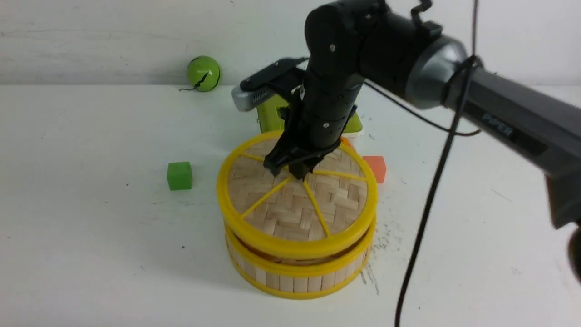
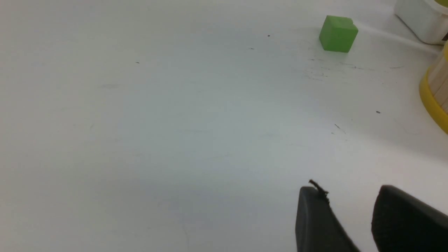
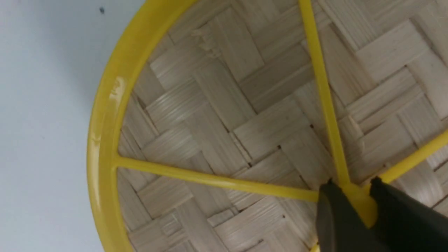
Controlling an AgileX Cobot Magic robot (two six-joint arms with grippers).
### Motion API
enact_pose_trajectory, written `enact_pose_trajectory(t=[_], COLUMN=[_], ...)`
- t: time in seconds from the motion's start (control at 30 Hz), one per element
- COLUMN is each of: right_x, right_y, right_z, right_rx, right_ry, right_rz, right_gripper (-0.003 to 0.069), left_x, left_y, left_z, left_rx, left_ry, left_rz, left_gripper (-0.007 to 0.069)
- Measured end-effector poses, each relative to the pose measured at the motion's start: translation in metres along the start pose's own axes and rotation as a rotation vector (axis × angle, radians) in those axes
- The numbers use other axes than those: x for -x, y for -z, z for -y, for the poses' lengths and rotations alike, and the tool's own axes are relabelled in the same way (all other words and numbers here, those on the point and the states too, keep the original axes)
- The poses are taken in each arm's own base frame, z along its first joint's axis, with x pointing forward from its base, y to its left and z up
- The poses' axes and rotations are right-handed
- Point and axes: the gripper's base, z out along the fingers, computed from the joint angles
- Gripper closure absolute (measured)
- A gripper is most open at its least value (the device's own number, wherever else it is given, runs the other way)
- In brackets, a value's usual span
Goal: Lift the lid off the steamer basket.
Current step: Use the right arm to place the steamer lid on the table
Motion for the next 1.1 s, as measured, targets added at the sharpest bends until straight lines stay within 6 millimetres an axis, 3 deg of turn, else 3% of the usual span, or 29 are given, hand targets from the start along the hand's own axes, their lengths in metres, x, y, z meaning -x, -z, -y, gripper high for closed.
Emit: enact_pose_trajectory(t=[0.03, 0.07, 0.13, 0.17, 0.23, 0.27, 0.3, 0.37, 0.47, 0.53, 0.6, 0.77, 0.93, 1.1], right_x=[0.000, -0.006, -0.023, -0.025, -0.059, -0.062, -0.084, -0.117, -0.143, -0.168, -0.177, -0.188, -0.191, -0.191], right_y=[0.004, 0.040, 0.072, 0.075, 0.095, 0.096, 0.095, 0.083, 0.067, 0.044, 0.032, -0.004, -0.039, -0.049], right_z=[0.001, 0.010, 0.026, 0.028, 0.052, 0.054, 0.066, 0.083, 0.097, 0.113, 0.122, 0.146, 0.155, 0.157], right_rx=[-0.002, -0.023, -0.051, -0.054, -0.097, -0.100, -0.112, -0.116, -0.112, -0.107, -0.110, -0.122, -0.120, -0.118], right_ry=[-0.001, -0.022, -0.063, -0.068, -0.140, -0.146, -0.194, -0.273, -0.345, -0.437, -0.478, -0.542, -0.551, -0.559], right_rz=[0.006, 0.063, 0.087, 0.088, 0.052, 0.046, -0.003, -0.095, -0.144, -0.161, -0.151, -0.150, -0.167, -0.163], right_gripper=[0.0554, 0.0554, 0.0554, 0.0554, 0.0552, 0.0552, 0.0552, 0.0552, 0.0552, 0.0552, 0.0552, 0.0552, 0.0552, 0.0552], left_x=[0.000, 0.000, 0.000, 0.000, 0.000, 0.000, 0.000, 0.000, 0.000, 0.000, 0.000, 0.000, 0.000, 0.000], left_y=[0.000, 0.000, 0.000, 0.000, 0.000, 0.000, 0.000, 0.000, 0.000, 0.000, 0.000, 0.000, 0.000, 0.000], left_z=[0.000, 0.000, 0.000, 0.000, 0.000, 0.000, 0.000, 0.000, 0.000, 0.000, 0.000, 0.000, 0.000, 0.000], left_rx=[0.000, 0.000, 0.000, 0.000, 0.000, 0.000, 0.000, 0.000, 0.000, 0.000, 0.000, 0.000, 0.000, 0.000], left_ry=[0.000, 0.000, 0.000, 0.000, 0.000, 0.000, 0.000, 0.000, 0.000, 0.000, 0.000, 0.000, 0.000, 0.000], left_rz=[0.000, 0.000, 0.000, 0.000, 0.000, 0.000, 0.000, 0.000, 0.000, 0.000, 0.000, 0.000, 0.000, 0.000], left_gripper=[0.0385, 0.0385, 0.0385, 0.0385, 0.0385, 0.0385, 0.0385, 0.0386, 0.0386, 0.0386, 0.0386, 0.0386, 0.0386, 0.0386])
